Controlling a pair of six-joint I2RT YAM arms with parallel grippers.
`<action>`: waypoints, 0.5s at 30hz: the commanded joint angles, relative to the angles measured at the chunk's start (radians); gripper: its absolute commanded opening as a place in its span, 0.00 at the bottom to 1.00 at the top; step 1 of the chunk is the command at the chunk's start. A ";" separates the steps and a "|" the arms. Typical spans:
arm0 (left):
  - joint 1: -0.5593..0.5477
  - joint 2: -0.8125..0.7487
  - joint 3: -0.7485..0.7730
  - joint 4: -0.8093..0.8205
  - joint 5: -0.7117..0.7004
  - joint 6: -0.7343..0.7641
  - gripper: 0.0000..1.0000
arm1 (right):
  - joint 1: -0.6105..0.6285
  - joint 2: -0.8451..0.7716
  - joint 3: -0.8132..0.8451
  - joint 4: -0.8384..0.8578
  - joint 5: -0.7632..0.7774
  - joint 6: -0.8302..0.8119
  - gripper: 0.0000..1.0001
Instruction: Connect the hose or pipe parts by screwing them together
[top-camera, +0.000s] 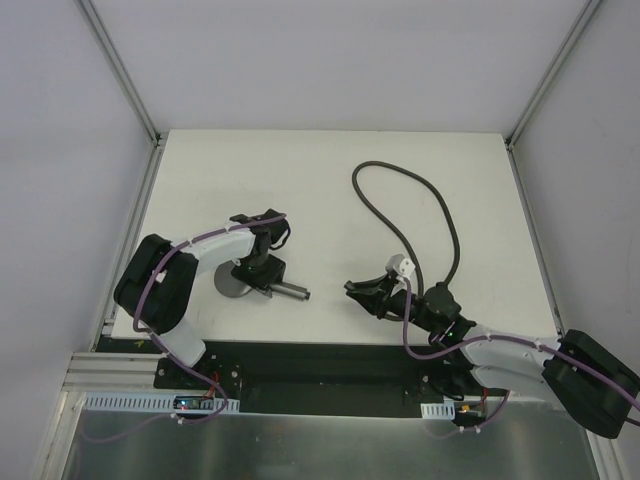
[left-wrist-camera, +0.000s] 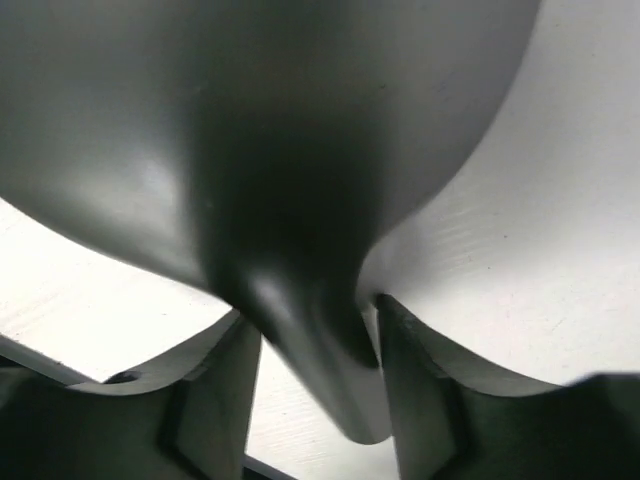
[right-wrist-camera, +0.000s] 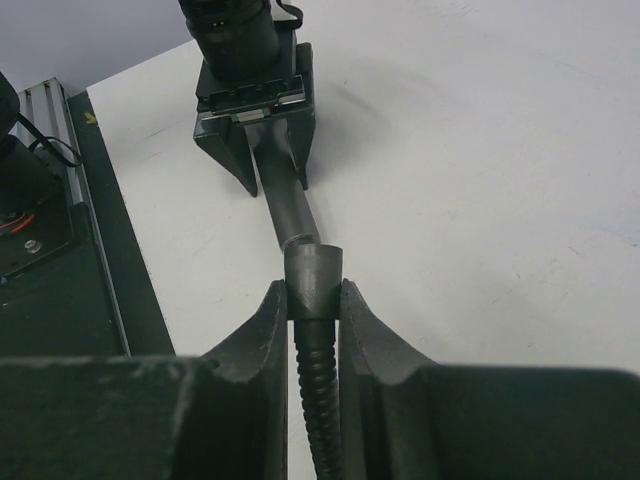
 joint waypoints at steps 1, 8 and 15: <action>-0.005 0.007 -0.003 -0.073 -0.044 -0.099 0.33 | -0.004 -0.045 0.001 -0.019 -0.005 -0.020 0.01; -0.005 -0.102 -0.041 -0.023 -0.093 -0.027 0.00 | -0.005 -0.053 0.058 -0.174 0.023 -0.033 0.01; -0.008 -0.345 -0.032 0.071 -0.223 0.211 0.00 | -0.002 0.025 0.138 -0.201 -0.008 -0.030 0.01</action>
